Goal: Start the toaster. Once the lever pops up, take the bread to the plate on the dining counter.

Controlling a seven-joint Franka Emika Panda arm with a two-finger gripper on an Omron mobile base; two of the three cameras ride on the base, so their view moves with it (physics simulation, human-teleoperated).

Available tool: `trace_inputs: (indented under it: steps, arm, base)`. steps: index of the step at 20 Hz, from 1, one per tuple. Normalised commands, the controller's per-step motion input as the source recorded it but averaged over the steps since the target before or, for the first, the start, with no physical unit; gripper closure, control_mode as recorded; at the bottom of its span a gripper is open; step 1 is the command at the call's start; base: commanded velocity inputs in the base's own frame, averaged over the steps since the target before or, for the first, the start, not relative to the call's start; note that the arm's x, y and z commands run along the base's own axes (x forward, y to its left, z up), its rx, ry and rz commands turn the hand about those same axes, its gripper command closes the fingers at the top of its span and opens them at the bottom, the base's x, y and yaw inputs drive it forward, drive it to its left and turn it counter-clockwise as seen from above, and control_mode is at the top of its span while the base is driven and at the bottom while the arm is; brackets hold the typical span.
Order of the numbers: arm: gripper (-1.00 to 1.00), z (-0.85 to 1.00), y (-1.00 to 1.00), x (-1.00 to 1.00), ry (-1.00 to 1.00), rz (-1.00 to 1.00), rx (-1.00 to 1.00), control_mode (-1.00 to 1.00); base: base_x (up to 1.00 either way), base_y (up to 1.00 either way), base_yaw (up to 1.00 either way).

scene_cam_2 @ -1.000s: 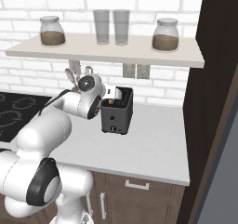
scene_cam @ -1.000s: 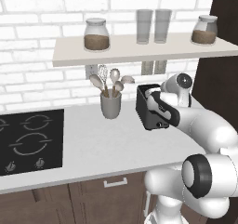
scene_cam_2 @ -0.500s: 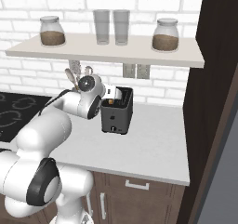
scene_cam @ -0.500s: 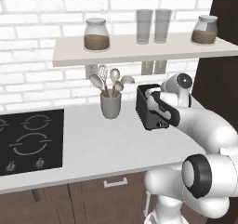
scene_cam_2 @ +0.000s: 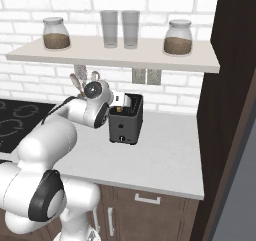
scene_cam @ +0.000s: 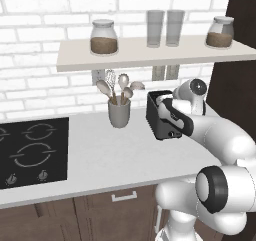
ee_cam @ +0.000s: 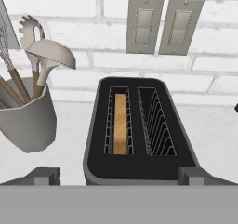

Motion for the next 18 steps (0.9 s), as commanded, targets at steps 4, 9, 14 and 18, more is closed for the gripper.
trace_inputs:
  steps: [4, 9, 14, 18]
  arm:
    - [-1.0, 0.0, 0.0, 0.0, 0.0, 0.0, 0.0, -1.0]
    - [-1.0, 0.0, 0.0, 0.0, -0.01, 0.0, 0.0, -1.0]
    - [-1.0, 0.01, 0.0, 0.0, -0.03, 0.0, 0.0, -1.0]
    - [-1.0, 0.0, 0.0, 0.0, 0.0, 0.0, 0.0, -1.0]
  base:
    - [0.0, 0.0, 0.0]
    - [0.0, 0.0, 0.0]
    - [0.0, 0.0, 0.0]
    - [0.0, 0.0, 0.0]
